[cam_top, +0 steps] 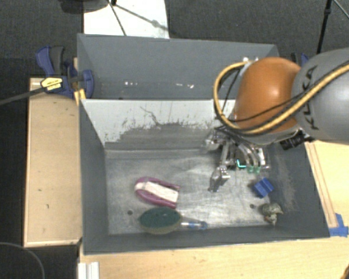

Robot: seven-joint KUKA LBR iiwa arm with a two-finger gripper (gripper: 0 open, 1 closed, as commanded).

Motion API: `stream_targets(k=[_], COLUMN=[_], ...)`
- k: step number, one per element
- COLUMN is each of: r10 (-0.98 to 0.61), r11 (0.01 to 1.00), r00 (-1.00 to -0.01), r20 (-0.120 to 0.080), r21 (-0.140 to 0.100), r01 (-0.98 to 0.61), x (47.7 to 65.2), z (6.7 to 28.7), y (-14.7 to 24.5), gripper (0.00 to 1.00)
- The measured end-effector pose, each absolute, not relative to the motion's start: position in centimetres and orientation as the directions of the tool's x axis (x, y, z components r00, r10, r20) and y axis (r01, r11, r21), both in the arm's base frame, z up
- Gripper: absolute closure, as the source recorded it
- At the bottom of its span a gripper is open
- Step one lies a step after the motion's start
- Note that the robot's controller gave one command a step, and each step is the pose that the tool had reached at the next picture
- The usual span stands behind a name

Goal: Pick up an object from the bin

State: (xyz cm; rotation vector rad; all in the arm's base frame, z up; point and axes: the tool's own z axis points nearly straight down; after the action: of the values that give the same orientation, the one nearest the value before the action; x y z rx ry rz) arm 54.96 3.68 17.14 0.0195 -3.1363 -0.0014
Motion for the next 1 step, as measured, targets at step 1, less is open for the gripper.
stream_targets(k=[1], r10=[-0.327], r11=[0.945], r00=[-0.945], r20=[-0.028], r21=[-0.006], r01=[-0.327], x=[51.65], z=[7.88], y=[11.73], gripper=[0.00])
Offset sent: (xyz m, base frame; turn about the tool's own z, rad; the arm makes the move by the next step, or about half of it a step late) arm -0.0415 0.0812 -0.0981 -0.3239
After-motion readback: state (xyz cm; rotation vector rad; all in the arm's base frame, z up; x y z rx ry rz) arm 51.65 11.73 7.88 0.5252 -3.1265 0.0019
